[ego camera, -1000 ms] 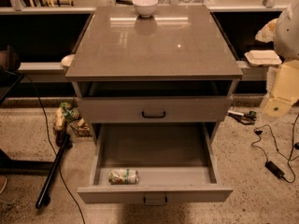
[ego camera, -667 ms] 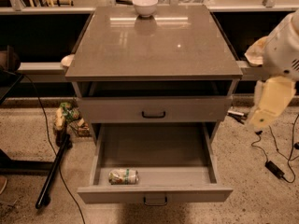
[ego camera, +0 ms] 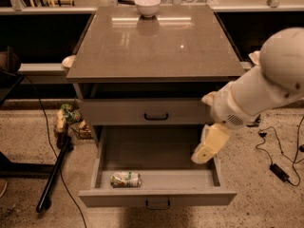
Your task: Pick 7up can from middle drawer and place on counter
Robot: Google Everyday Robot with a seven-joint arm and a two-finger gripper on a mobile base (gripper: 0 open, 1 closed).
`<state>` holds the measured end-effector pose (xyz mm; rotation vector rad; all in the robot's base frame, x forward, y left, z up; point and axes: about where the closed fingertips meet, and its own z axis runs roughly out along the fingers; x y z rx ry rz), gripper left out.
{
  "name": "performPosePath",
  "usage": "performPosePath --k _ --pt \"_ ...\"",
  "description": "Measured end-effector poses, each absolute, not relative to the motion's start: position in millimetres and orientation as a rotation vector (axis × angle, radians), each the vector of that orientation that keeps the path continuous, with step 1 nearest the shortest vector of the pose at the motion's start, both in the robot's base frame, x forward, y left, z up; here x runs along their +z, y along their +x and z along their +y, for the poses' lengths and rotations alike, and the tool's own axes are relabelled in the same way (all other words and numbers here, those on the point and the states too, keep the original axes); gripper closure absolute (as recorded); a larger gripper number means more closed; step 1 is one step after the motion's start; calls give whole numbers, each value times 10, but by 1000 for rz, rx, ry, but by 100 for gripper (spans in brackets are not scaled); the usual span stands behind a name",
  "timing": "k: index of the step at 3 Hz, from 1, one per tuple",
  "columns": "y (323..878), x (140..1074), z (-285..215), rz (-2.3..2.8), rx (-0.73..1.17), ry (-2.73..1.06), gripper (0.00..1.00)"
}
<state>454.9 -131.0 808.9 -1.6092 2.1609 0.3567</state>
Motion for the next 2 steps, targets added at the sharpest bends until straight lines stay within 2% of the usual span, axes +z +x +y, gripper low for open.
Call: performPosePath --k 2 --pt "4832 7243 -214 2045 617 -1421 0"
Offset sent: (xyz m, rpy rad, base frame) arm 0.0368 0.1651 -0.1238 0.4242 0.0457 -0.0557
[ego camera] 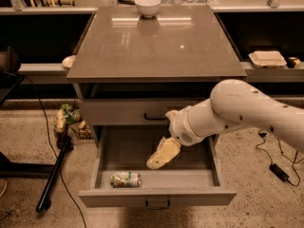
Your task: Pick 7up can from middle drawer and place on counter
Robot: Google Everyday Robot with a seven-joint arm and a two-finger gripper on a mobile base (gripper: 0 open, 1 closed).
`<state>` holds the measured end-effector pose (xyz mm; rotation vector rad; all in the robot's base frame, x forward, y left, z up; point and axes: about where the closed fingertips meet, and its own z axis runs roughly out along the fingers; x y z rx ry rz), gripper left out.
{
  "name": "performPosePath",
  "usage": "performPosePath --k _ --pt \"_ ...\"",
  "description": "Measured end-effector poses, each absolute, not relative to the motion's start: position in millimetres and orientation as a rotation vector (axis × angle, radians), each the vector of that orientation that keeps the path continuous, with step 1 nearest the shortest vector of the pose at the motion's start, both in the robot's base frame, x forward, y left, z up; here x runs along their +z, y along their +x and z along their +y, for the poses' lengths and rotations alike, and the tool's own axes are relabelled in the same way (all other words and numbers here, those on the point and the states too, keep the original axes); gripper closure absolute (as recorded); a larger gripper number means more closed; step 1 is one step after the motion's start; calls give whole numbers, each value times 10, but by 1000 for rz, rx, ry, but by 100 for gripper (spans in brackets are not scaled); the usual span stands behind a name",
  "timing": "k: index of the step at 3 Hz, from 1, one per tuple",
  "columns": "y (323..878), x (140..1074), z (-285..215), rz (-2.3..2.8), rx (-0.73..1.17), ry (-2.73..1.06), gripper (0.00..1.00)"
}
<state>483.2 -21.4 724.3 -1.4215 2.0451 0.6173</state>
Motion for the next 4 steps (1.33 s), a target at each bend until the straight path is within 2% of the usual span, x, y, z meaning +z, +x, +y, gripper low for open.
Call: performPosePath --k 2,4 --pt "4893 6883 -89 2061 606 -1455 0" --pt "5004 5546 402 2087 574 -1525 0"
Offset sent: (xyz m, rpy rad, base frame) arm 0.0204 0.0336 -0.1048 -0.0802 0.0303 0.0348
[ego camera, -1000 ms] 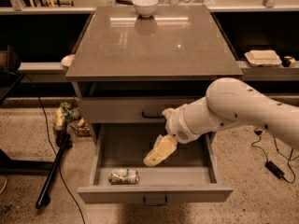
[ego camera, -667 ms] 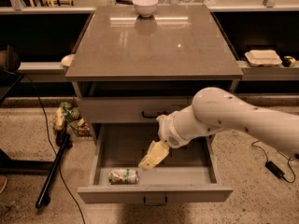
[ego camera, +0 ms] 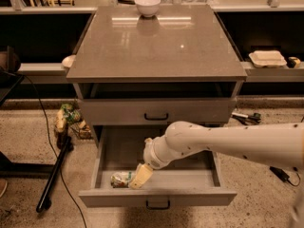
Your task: Pick 7up can from middle drawer and place on counter
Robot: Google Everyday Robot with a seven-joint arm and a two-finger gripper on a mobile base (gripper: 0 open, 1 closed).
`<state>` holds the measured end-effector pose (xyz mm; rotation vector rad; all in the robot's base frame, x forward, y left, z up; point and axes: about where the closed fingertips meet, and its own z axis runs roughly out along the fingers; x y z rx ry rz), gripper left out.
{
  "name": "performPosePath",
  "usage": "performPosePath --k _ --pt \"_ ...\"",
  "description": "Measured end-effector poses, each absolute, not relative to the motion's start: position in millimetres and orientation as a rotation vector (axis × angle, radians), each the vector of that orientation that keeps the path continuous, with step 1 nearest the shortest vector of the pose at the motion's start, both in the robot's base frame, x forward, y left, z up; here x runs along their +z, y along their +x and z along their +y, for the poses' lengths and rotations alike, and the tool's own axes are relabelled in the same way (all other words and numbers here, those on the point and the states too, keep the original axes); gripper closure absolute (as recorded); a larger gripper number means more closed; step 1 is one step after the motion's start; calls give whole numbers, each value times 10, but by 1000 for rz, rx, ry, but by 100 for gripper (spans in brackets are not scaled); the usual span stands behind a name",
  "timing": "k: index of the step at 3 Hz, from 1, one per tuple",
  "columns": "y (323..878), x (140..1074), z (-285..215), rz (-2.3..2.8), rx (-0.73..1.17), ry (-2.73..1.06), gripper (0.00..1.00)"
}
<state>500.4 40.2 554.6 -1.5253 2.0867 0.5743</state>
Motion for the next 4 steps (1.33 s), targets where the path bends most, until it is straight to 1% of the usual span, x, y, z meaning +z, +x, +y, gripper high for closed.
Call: performPosePath --k 2,4 --pt "5409 4672 728 2112 608 -1509 0" --pt "5735 4062 987 2142 631 -1489 0"
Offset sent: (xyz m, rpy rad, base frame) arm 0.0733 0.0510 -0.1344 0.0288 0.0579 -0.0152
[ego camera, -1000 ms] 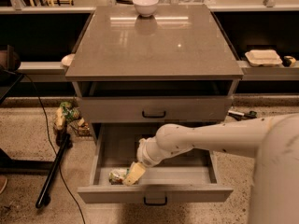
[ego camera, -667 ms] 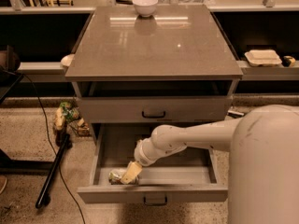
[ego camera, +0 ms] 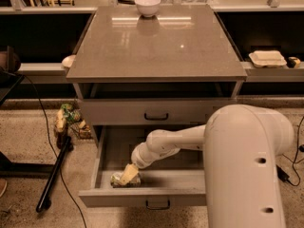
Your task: Pick 7up can from middle drawer and place on counter
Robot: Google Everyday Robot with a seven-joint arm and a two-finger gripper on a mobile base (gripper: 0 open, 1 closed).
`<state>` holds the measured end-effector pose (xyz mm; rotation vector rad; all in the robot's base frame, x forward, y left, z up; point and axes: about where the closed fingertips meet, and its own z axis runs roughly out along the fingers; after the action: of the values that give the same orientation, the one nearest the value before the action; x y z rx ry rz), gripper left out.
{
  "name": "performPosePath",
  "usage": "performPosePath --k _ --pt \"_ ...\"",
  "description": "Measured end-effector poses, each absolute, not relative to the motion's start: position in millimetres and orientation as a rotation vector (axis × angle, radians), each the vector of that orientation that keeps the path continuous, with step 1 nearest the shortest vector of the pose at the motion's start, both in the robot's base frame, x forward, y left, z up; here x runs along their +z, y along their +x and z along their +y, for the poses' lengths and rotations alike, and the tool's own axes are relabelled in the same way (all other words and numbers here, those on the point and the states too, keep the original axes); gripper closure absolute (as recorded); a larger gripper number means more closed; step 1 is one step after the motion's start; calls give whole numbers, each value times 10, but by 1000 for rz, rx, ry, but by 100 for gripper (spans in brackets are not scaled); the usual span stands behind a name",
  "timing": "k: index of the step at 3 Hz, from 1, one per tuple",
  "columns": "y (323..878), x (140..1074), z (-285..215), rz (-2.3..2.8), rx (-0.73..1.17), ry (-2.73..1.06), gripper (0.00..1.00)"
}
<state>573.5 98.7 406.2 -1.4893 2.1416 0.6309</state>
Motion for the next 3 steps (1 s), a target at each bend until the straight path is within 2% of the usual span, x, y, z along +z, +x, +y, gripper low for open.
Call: performPosePath --k 2,3 --pt "5756 3750 1123 2134 602 -1521 0" --pt "5701 3622 1155 2118 570 -1544 18"
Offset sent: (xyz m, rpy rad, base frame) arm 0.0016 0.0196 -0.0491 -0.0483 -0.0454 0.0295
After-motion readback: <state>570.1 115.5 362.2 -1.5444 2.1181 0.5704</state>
